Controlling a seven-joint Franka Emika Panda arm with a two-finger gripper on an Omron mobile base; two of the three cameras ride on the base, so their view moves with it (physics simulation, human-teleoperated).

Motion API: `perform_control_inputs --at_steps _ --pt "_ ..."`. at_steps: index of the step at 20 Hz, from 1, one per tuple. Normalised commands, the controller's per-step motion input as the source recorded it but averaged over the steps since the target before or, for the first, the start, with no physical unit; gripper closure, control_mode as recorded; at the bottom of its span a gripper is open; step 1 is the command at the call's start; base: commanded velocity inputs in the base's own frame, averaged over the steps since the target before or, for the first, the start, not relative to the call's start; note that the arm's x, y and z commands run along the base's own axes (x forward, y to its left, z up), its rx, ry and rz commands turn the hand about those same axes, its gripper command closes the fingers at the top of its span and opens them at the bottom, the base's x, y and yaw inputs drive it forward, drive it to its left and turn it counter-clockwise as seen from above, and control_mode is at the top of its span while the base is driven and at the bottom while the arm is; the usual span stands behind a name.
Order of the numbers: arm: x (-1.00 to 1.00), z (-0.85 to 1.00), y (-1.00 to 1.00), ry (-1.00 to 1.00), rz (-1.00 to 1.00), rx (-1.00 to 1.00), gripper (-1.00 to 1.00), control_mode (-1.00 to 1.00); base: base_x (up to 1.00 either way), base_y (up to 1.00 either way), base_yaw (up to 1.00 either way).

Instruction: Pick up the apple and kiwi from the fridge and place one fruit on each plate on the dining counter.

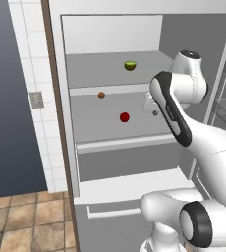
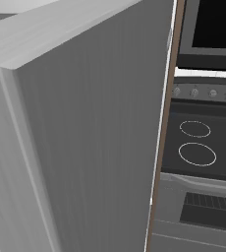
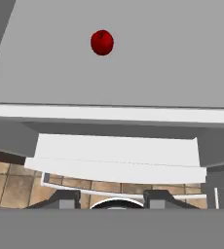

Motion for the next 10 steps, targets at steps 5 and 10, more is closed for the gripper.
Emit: perform_control_inputs --at_steps 5,10 --pt "0.00 0.04 0.23 -0.15 -0.01 -0.07 -1.00 -1.00 0.00 0.00 0.00" --pt "0.00 0.37 0.30 -0.61 0.00 -0.13 -1.00 -1.00 0.00 0.00 0.00"
